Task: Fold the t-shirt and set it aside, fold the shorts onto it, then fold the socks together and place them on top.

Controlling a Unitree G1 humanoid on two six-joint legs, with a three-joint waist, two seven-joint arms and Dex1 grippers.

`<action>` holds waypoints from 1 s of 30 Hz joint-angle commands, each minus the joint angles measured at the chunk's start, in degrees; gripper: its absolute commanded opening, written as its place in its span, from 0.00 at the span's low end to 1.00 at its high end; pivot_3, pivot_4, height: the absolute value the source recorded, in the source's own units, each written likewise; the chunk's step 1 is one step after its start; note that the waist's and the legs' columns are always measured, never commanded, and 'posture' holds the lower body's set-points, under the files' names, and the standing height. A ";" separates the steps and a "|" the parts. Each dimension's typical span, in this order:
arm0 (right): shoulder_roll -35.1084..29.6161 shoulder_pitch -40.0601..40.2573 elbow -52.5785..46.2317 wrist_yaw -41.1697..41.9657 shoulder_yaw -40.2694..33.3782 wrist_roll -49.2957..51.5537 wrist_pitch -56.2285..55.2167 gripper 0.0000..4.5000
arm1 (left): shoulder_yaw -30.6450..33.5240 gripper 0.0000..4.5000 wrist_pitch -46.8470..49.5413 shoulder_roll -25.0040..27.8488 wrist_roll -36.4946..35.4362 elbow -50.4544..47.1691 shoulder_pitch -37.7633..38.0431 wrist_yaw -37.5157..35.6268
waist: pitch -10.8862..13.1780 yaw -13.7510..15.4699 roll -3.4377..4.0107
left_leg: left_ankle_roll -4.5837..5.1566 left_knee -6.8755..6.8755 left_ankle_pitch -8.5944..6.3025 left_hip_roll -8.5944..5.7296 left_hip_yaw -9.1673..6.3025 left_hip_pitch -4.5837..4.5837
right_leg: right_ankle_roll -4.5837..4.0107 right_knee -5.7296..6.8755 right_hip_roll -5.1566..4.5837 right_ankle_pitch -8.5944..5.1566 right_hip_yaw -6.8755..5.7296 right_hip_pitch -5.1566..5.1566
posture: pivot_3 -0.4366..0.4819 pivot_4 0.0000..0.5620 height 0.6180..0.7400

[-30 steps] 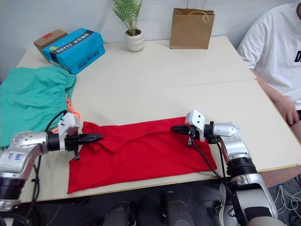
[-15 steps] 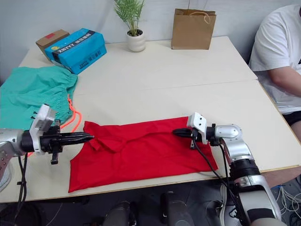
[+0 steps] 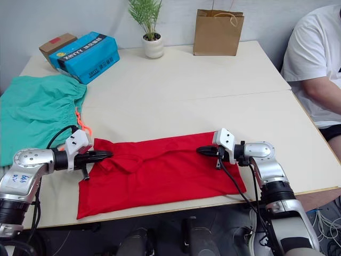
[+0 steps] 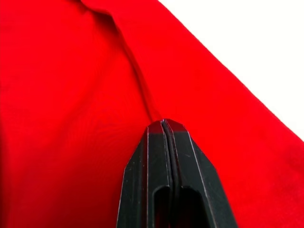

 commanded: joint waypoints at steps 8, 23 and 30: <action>0.12 1.04 -3.59 -1.04 -1.06 1.28 0.95 0.00 | 3.05 0.00 -1.30 -0.89 -7.89 -2.60 0.37 -8.95 | 0.00 0.13 0.00 | 0.01 0.02 0.00 -0.01 0.00 -0.01 | 0.00 0.01 -0.01 0.00 0.00 0.00 | 0.48 0.27 1.00; -0.21 1.47 -5.11 -0.98 -1.31 1.93 2.36 0.00 | 2.89 0.00 3.22 2.23 -9.38 -13.68 13.06 -11.73 | 0.00 -0.10 0.00 | 0.01 -0.01 0.00 0.00 -0.02 0.00 | 0.00 -0.01 -0.01 0.00 0.02 0.00 | 0.48 0.27 1.00; -0.50 2.24 -6.13 -1.16 -1.80 2.58 2.91 0.00 | 8.21 0.00 -2.29 3.69 -6.12 -8.87 15.92 -7.93 | 0.00 0.02 0.00 | 0.03 -0.01 -0.01 -0.01 -0.07 0.01 | -0.01 -0.01 -0.02 -0.01 0.01 0.01 | 0.48 0.27 1.00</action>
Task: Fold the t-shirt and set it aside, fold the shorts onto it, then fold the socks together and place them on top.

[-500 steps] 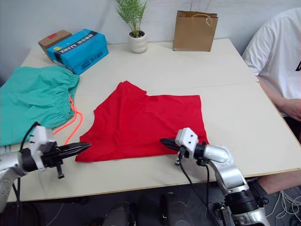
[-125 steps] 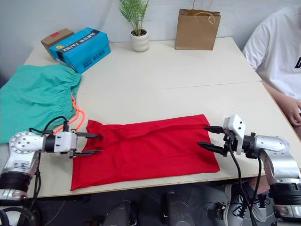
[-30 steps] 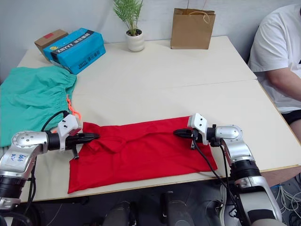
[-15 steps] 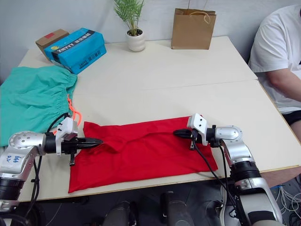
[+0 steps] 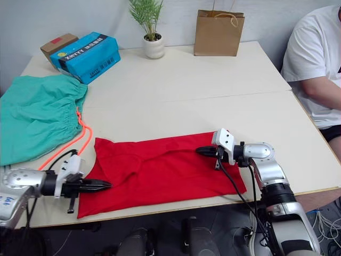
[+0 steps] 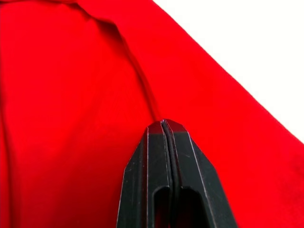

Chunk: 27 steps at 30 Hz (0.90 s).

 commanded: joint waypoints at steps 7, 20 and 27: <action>0.74 2.19 -5.98 -1.94 -1.18 2.16 2.08 0.00 | 2.30 0.00 1.42 -6.59 -1.72 -1.97 -4.98 9.02 | -0.01 0.25 -0.02 | 0.06 0.02 -0.03 -0.02 -0.01 -0.07 | 0.02 -0.03 -0.02 0.01 -0.02 0.01 | 0.48 0.27 1.00; 12.61 4.19 -17.48 -14.94 -0.41 5.63 8.04 0.00 | -1.06 0.00 6.78 -12.83 3.83 -0.07 -6.21 22.86 | -0.04 0.13 -0.04 | -0.02 -0.02 -0.02 0.00 -0.02 0.00 | 0.02 0.02 0.00 0.01 -0.01 0.02 | 0.48 0.27 1.00; 17.47 3.30 -11.05 -29.68 4.65 -7.16 8.29 0.00 | 1.32 0.00 6.04 -14.16 4.55 -0.46 -3.18 27.78 | -0.11 0.08 -0.08 | -0.03 -0.03 -0.01 -0.01 -0.02 0.03 | 0.01 0.07 -0.03 0.02 -0.01 0.02 | 0.48 0.27 1.00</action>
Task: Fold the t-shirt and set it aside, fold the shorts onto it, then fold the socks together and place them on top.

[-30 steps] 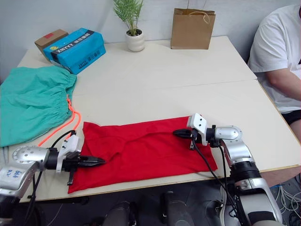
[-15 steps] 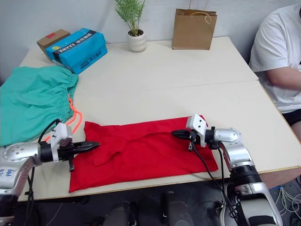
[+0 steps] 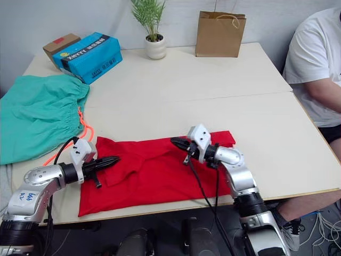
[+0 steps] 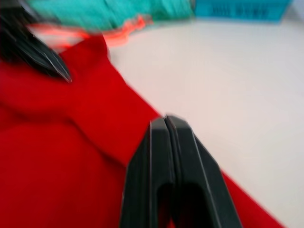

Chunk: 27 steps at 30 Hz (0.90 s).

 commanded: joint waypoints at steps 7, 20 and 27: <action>-4.17 1.64 4.52 -6.77 -3.37 -4.15 -3.65 0.00 | 4.25 0.00 -1.22 0.26 0.98 1.48 4.89 4.24 | -0.20 -0.10 -0.04 | -0.01 -0.03 0.00 0.00 0.00 0.04 | -0.01 0.00 0.00 0.00 0.00 0.02 | 0.48 0.27 1.00; -16.74 0.03 22.66 -5.26 -14.94 -1.22 -18.41 0.00 | 6.35 0.00 -3.09 1.02 0.40 3.06 6.16 1.81 | -0.57 -0.03 -0.19 | 0.02 -0.10 -0.01 -0.02 0.00 0.18 | 0.00 -0.08 0.01 0.00 0.01 0.15 | 0.48 0.27 1.00; -15.59 -1.42 23.55 1.40 -21.40 9.39 -20.89 0.00 | 10.19 0.00 -3.67 0.87 -8.75 -0.62 4.82 -5.60 | -0.56 -0.19 -0.18 | 0.01 -0.12 -0.02 0.00 0.00 0.13 | 0.00 -0.16 0.03 0.00 0.01 0.16 | 0.48 0.27 1.00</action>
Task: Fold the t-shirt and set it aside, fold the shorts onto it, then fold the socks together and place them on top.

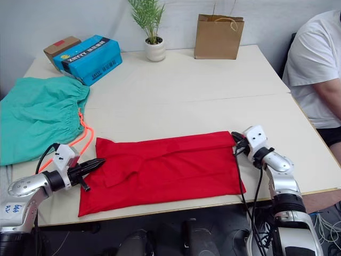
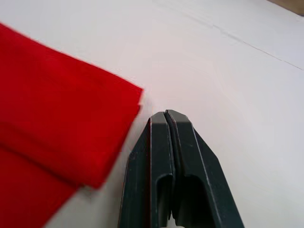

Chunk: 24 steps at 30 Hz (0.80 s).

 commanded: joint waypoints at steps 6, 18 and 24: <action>2.75 -5.98 -10.93 8.38 1.43 7.82 7.66 0.00 | 2.78 0.00 4.35 2.04 -7.73 -3.33 -8.94 -2.49 | 0.06 -0.11 0.10 | -0.03 0.03 0.03 0.01 -0.03 -0.07 | 0.02 0.08 0.01 0.01 0.01 -0.08 | 0.48 0.27 1.00; 10.71 -7.71 -1.54 5.46 8.32 -0.89 -0.39 0.00 | -3.05 0.00 -0.31 -6.28 2.69 3.68 -9.59 8.73 | 0.05 0.09 0.10 | 0.06 0.07 -0.03 0.02 0.06 -0.24 | 0.04 -0.14 -0.03 0.01 -0.02 -0.16 | 0.48 0.27 1.00; 5.67 -6.28 3.06 5.28 3.94 0.73 -1.86 0.00 | 0.35 0.00 -6.07 -6.72 3.53 8.07 -6.80 10.36 | 0.04 0.15 0.09 | 0.04 0.07 -0.02 0.02 0.06 -0.15 | 0.03 -0.09 -0.02 0.01 -0.01 -0.12 | 0.48 0.27 1.00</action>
